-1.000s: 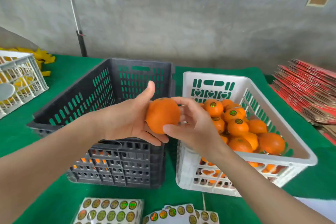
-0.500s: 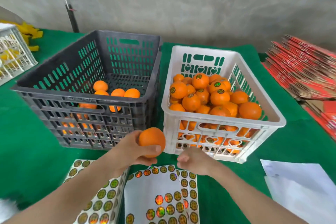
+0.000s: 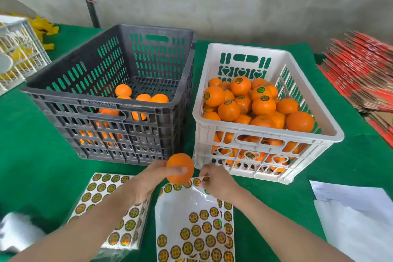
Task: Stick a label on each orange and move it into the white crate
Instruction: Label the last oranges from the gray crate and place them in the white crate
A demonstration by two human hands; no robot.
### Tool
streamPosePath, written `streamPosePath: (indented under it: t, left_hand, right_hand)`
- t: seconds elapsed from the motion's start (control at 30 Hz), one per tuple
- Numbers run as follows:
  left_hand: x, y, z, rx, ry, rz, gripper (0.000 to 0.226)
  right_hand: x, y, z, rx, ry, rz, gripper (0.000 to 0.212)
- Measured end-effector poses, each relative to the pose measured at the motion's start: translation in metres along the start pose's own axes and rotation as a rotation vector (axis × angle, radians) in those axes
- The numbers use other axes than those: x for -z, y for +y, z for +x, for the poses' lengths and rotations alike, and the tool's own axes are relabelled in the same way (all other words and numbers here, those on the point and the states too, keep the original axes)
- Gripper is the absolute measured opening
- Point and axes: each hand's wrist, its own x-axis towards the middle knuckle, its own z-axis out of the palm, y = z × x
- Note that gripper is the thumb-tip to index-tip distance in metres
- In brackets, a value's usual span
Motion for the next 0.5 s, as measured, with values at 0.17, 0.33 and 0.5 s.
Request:
streamPosePath:
  t: [0.17, 0.33, 0.5]
  left_hand:
    - [0.001, 0.018, -0.001, 0.051, -0.338, 0.271, 0.061]
    - [-0.009, 0.017, 0.014, -0.036, -0.395, 0.143, 0.105]
    - [-0.004, 0.006, 0.026, -0.024, -0.387, -0.248, 0.107]
  right_hand:
    - [0.025, 0.003, -0.011, -0.002, 0.073, 0.387, 0.011]
    - [0.033, 0.001, -0.022, -0.096, 0.253, 0.559, 0.021]
    - [0.033, 0.001, -0.056, 0.145, 0.591, 0.271, 0.028]
